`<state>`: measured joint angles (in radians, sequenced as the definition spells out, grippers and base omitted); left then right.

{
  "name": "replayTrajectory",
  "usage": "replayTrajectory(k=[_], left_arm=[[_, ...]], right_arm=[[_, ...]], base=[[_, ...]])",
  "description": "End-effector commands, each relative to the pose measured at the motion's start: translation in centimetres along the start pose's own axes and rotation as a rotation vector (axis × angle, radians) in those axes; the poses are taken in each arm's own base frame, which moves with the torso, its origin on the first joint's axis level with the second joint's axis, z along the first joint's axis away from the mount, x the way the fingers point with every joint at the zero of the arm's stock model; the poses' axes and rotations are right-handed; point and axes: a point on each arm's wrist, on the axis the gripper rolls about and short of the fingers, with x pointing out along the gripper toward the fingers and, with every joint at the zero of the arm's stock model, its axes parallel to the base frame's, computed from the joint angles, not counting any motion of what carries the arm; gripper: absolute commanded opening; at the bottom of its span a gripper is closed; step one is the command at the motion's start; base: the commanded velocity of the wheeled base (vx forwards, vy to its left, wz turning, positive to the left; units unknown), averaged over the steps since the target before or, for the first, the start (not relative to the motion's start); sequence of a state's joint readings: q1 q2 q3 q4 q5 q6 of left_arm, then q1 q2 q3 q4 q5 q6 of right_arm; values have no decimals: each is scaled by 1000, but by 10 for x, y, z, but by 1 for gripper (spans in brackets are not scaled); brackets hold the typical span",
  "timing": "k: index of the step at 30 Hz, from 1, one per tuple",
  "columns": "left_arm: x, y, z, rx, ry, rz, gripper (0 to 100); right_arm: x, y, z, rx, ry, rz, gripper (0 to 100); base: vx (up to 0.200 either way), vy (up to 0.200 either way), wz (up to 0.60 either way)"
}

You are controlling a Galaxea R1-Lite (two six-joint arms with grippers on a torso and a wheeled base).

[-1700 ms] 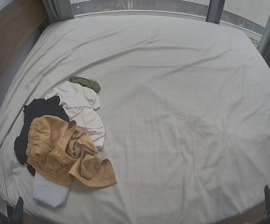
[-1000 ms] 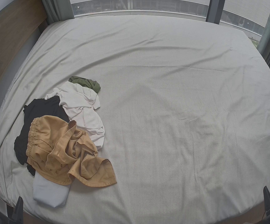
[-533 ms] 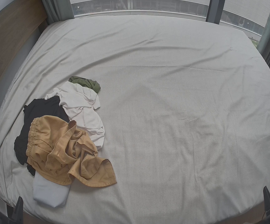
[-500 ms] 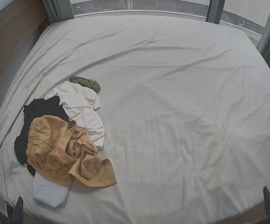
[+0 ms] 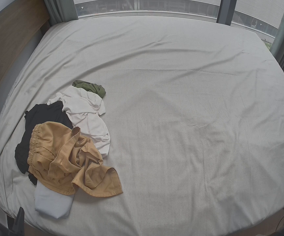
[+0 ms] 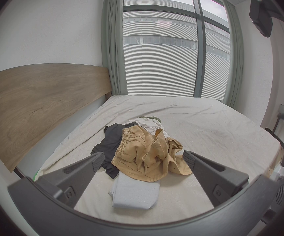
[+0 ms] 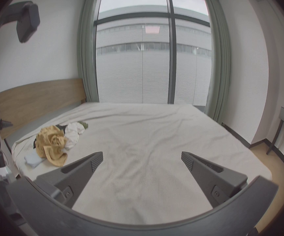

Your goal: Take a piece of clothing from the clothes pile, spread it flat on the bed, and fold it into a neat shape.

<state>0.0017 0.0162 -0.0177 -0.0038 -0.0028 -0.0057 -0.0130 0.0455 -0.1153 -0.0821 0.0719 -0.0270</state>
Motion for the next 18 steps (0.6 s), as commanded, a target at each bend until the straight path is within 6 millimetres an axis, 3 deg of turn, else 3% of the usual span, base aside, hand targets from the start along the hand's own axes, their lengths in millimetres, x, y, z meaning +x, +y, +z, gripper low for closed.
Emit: replayTrajectory(k=[1,5,18], left_arm=[[0,0,-5,-2,1,1,100],[0,0,-5,0,2,0,100],[0,0,-5,0,2,0,100]], right_arm=[[25,-5,84,35,-77,92,100],[43,-4,82,168,17,178,100],[87,6,99,248,163,394,100]], base=[[0,0,0],[0,0,0],[0,0,0]])
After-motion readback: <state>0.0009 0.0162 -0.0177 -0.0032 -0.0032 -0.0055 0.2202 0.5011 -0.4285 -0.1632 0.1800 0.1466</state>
